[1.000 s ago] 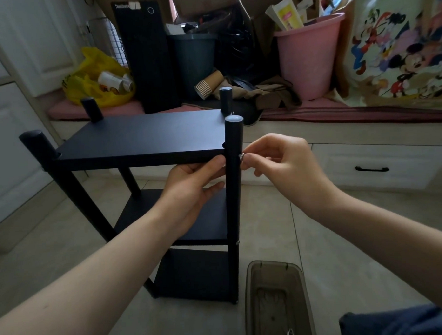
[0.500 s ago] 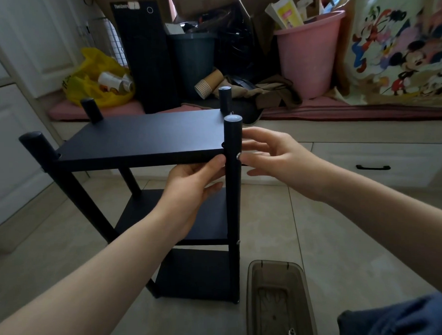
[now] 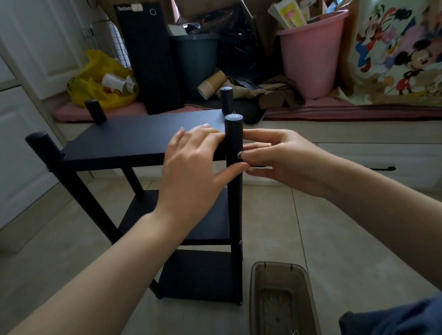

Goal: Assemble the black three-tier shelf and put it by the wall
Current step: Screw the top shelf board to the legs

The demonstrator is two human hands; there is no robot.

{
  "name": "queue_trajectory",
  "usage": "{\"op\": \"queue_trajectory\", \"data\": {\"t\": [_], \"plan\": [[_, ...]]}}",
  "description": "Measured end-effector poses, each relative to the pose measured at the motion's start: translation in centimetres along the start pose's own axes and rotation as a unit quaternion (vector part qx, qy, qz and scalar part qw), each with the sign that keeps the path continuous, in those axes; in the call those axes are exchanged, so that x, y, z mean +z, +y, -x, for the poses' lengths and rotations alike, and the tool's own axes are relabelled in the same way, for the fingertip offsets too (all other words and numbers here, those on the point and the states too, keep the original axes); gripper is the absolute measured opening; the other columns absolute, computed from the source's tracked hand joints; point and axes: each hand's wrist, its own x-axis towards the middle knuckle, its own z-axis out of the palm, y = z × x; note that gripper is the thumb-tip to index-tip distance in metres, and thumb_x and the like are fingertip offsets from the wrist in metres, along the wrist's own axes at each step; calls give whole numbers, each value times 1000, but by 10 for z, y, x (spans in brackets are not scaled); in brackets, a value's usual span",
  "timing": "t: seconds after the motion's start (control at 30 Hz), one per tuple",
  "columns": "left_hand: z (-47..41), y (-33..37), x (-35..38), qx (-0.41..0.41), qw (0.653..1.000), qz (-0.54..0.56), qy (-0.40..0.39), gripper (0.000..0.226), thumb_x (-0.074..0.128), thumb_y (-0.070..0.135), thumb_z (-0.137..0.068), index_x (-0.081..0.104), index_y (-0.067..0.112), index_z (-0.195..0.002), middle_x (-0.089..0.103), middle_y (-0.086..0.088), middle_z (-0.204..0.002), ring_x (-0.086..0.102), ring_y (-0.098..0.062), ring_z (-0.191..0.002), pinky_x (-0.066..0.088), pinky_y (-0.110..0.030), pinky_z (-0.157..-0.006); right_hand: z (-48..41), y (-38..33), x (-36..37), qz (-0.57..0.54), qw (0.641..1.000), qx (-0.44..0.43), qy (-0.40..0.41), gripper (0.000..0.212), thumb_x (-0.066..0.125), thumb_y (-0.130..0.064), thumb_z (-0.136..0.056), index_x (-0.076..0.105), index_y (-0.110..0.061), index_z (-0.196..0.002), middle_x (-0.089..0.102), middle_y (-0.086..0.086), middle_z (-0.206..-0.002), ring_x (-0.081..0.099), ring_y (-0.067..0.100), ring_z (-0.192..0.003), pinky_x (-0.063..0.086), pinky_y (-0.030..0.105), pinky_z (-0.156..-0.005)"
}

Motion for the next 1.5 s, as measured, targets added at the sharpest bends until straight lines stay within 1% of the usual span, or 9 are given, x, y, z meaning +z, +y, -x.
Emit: {"op": "queue_trajectory", "data": {"t": [0.17, 0.33, 0.5, 0.63, 0.83, 0.93, 1.07, 1.23, 1.5], "plan": [[-8, 1, 2, -22, 999, 36, 29, 35, 70, 45, -88, 73, 16, -108, 71, 3, -112, 63, -17, -109, 30, -42, -117, -4, -6, 0, -55, 997, 39, -39, 32, 59, -14, -93, 70, -24, -122, 71, 6, -119, 69, 22, -105, 55, 35, -94], [-9, 5, 1, -33, 998, 37, 25, 36, 64, 47, -87, 72, 19, -106, 70, 6, -107, 63, -15, -104, 33, -42, -115, -14, -6, 7, -103, 989, 88, 65, 16, 56, -21, -96, 64, -13, -106, 73, 8, -91, 72, 23, -76, 59, 34, -70], [-10, 6, 0, -29, 999, 25, 21, 37, 62, 47, -86, 72, 17, -106, 70, 5, -104, 63, -17, -101, 38, -41, -109, -23, -6, 16, -20, 991, 118, 67, 34, 63, -48, -91, 75, -17, -98, 73, 7, -95, 67, 19, -77, 56, 35, -83], [-11, 5, 1, -25, 1000, 3, 19, 42, 63, 47, -86, 73, 16, -112, 73, 1, -111, 64, -22, -108, 39, -45, -109, -26, -9, 21, -10, 989, 133, 68, 18, 64, -35, -89, 75, -21, -88, 73, 5, -87, 67, 16, -66, 54, 30, -73], [-8, 1, -1, -19, 997, -70, 4, 58, 55, 58, -89, 67, 20, -132, 66, 0, -134, 49, -26, -139, 22, -59, -120, -26, -15, 21, 0, 989, 136, 65, 23, 56, -35, -96, 70, -17, -101, 69, 18, -119, 66, 25, -85, 53, 41, -95], [-6, 1, 2, -31, 997, -72, 1, 61, 49, 62, -89, 67, 23, -131, 69, 0, -130, 57, -26, -132, 27, -60, -118, -25, -15, 21, 0, 989, 135, 65, 22, 56, -33, -96, 69, -16, -102, 68, 19, -119, 66, 26, -87, 53, 41, -94], [-2, 2, 7, -19, 996, -73, 51, 48, 66, 50, -85, 73, 19, -121, 73, -4, -121, 64, -27, -122, 42, -49, -107, -24, -13, 19, 1, 988, 138, 69, 35, 57, -36, -95, 70, -10, -114, 71, 17, -115, 67, 25, -90, 54, 39, -91], [0, 4, 8, -15, 997, -61, 49, 44, 63, 49, -87, 76, 20, -117, 72, 0, -124, 63, -22, -125, 42, -42, -105, -18, -9, 16, -19, 989, 134, 57, 33, 60, -35, -92, 71, -14, -116, 74, 13, -109, 69, 23, -90, 53, 40, -96], [0, 3, 9, -7, 997, -62, 44, 56, 47, 58, -91, 73, 20, -123, 69, 1, -130, 59, -20, -130, 40, -41, -108, 3, 8, -9, -40, 990, 122, 56, 21, 61, -21, -95, 69, -9, -110, 75, 12, -104, 74, 27, -95, 61, 35, -74]]}}
